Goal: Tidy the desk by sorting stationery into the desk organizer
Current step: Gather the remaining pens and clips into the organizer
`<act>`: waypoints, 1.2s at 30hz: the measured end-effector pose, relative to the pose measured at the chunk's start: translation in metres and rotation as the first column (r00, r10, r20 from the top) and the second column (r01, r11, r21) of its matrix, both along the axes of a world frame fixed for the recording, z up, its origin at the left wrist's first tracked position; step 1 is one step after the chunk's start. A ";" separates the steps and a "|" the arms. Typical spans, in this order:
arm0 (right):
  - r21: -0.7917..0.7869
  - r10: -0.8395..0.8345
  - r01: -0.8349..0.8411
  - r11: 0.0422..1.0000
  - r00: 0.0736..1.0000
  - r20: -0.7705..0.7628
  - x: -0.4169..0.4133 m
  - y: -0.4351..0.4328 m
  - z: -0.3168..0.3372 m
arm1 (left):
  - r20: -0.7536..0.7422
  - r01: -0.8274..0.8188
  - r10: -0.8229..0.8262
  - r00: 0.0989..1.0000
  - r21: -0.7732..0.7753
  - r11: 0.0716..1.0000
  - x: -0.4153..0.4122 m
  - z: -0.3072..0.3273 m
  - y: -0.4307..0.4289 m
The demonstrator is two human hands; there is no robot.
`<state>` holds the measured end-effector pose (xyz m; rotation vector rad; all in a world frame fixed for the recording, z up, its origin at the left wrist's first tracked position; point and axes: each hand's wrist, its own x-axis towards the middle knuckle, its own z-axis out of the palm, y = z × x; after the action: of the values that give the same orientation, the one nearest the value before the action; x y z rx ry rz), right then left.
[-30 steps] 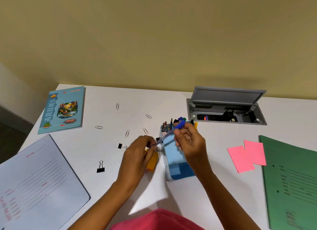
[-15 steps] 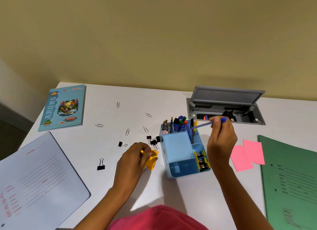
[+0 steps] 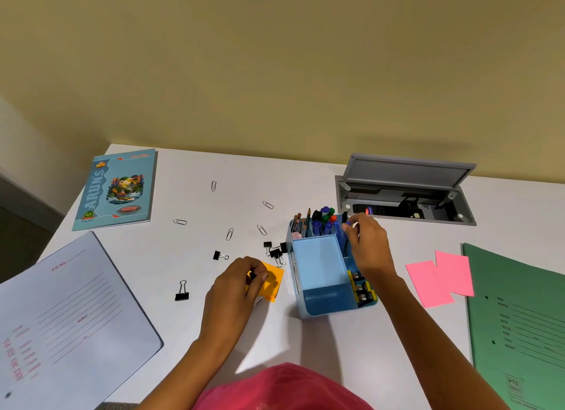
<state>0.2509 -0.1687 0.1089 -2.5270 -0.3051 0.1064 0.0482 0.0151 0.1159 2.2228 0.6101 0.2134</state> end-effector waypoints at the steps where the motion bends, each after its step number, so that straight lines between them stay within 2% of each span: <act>1: 0.005 -0.011 0.011 1.000 1.000 0.008 0.001 0.001 0.001 | 0.001 -0.004 0.004 1.000 -0.002 1.000 0.000 0.000 0.000; 4: 0.000 0.009 -0.009 1.000 1.000 0.027 0.006 0.003 0.004 | -0.009 -0.010 0.010 1.000 -0.004 1.000 -0.001 0.000 -0.002; 8: 0.008 0.117 -0.117 0.993 0.989 -0.087 0.014 0.003 0.001 | -0.025 -0.007 0.007 1.000 -0.007 1.000 -0.002 0.000 -0.004; 13: -0.032 0.233 -0.234 0.972 0.972 -0.034 0.015 0.005 -0.011 | -0.030 -0.009 0.009 0.999 0.001 1.000 -0.001 0.001 -0.004; 20: -0.047 0.183 -0.182 0.982 0.983 0.017 0.015 0.008 -0.021 | -0.032 -0.017 0.017 0.999 -0.001 1.000 -0.002 0.002 -0.003; 25: 0.032 0.150 -0.152 0.988 0.987 0.050 0.018 0.009 -0.023 | -0.046 -0.022 0.022 0.999 0.008 1.000 -0.001 -0.002 -0.002; 28: 0.023 0.123 -0.125 0.992 0.990 0.070 0.018 0.006 -0.024 | -0.052 -0.020 0.021 0.998 0.008 1.000 -0.001 -0.003 -0.002; 31: -0.021 0.110 -0.109 0.994 0.992 0.063 0.016 0.000 -0.028 | -0.055 -0.021 0.021 0.998 0.010 1.000 -0.001 -0.003 -0.003; 36: 0.002 0.091 -0.091 0.996 0.996 0.014 0.015 0.001 -0.027 | -0.072 -0.018 0.018 0.997 0.006 1.000 -0.002 -0.004 -0.003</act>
<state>0.2663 -0.1681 0.0814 -2.5120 -0.4256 0.1242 0.0465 0.0124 0.1122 2.2385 0.6695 0.1443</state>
